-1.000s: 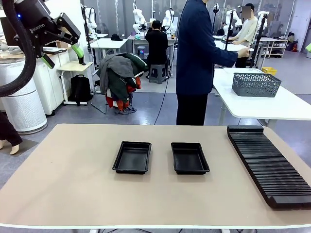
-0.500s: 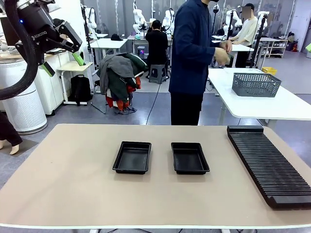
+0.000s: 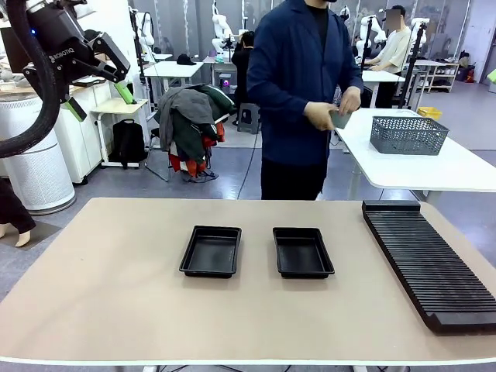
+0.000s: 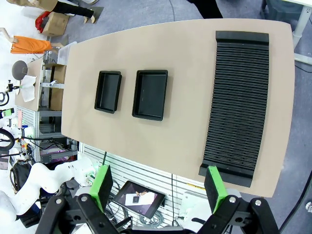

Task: Inspect and transfer BCBs to ESD trays.
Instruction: Pick up the Blank PCB from the PCB Rack and place it in the left ESD tray.

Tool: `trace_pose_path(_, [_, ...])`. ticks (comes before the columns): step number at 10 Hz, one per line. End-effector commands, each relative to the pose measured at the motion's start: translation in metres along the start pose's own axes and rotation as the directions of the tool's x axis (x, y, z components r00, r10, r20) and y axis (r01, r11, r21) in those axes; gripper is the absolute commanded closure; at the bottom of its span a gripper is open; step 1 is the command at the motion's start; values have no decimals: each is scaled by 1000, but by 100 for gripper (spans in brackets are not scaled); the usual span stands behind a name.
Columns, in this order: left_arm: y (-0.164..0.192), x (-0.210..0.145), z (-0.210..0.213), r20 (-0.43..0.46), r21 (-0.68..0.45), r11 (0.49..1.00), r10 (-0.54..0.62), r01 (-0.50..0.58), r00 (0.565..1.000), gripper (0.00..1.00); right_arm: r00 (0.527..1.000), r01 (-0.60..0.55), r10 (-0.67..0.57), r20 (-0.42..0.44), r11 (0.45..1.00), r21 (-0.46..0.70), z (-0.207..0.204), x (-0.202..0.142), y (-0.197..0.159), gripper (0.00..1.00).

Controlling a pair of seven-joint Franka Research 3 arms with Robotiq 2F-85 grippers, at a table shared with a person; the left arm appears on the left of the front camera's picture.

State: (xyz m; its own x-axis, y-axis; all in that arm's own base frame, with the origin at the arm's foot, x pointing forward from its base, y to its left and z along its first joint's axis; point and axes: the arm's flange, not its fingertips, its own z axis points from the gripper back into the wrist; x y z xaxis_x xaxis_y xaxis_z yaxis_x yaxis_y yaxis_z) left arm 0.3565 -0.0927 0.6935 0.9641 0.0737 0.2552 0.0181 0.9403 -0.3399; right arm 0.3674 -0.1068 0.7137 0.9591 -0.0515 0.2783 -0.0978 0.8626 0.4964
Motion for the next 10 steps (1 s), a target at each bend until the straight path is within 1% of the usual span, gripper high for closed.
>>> trace_pose_path(1, [1,1,-2,2,-2,1000,-6,6,1000,0,1000,0,0,1,1000,0,0,0,0,0])
trace_pose_path(10, [1,1,-2,2,-2,1000,-6,6,1000,0,1000,0,0,1,1000,0,0,0,0,0])
